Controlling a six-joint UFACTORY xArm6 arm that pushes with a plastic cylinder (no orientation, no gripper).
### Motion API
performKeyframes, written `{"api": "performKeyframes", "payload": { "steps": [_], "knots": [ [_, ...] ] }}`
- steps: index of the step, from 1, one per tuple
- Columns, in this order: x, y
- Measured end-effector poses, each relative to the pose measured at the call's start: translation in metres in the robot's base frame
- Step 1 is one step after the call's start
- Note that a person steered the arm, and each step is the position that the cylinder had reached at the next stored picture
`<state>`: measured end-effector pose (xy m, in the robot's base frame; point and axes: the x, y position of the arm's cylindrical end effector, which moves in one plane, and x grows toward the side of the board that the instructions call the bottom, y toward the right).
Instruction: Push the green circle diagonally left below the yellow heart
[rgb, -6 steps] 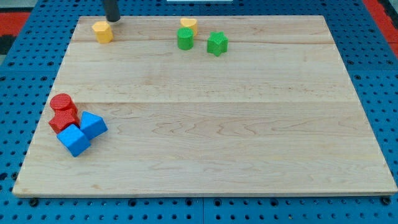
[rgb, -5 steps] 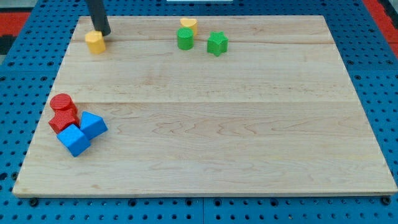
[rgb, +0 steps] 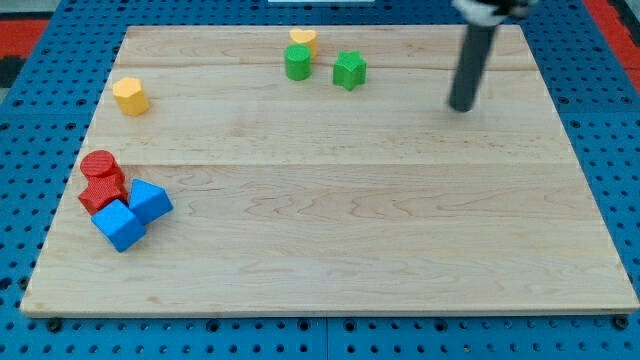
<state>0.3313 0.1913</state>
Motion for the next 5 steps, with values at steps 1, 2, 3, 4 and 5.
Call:
{"api": "performKeyframes", "payload": {
  "steps": [1, 2, 3, 4, 5],
  "knots": [
    [-0.055, -0.063],
    [-0.074, -0.168],
    [-0.083, -0.235],
    [-0.088, -0.201],
    [-0.093, -0.14]
  ]
}}
